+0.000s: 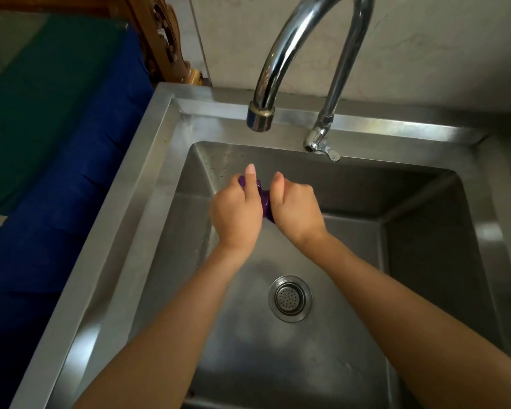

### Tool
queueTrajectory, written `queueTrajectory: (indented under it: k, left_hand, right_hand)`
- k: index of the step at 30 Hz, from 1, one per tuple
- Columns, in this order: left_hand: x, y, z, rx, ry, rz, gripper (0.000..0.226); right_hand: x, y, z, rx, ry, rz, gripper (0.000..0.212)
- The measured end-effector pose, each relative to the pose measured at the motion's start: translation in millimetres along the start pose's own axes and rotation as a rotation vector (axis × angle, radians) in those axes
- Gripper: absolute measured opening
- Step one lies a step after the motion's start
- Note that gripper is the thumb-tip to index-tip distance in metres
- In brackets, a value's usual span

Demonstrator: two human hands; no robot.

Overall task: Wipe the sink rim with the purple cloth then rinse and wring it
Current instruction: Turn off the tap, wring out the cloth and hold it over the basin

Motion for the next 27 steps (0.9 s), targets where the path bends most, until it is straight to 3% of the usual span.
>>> queueTrajectory:
  k: [5,11,14,20,23,25,27]
  left_hand:
    - [-1.4,0.3,-8.8,-0.154,0.036,-0.01,0.057]
    - [1.1,-2.7,-28.4,-0.385,0.032,0.003,0.06]
    - [0.9,0.7,-30.3,-0.382,0.034,0.009,0.059]
    - [-13.2,-0.1,1.7,-0.144,-0.143,0.215,0.026]
    - [-21.1,2.9,33.6,0.208,-0.354,0.304,0.012]
    - [-24.3,5.4,53.4,0.439,-0.429,0.313,0.025]
    - [-29.2,2.7,61.8,0.586,-0.464,0.353,0.029]
  right_hand:
    - [-11.4,1.4,-10.9,-0.17,0.097,0.166,0.044]
    - [-15.1,-2.7,-22.2,-0.312,0.209,0.184,0.046]
    - [-19.6,2.0,-19.8,-0.311,0.22,0.228,0.044]
    - [-28.2,-0.7,-20.3,-0.353,0.375,0.32,0.05]
    - [-26.0,-15.3,-16.7,-0.356,0.649,0.363,0.05]
    - [-16.6,-24.8,-4.0,-0.14,0.571,0.417,0.055]
    - [-8.1,-34.1,16.2,0.178,0.335,0.439,0.071]
Point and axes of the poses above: each hand's wrist, its own y-axis towards the middle knuckle, its own x-axis out of the back of the hand, z = x × y, the point moved 10 cm from there along y, towards the middle knuckle, and after that the axes turned 9 degrees about x, right-handed, at the moved point
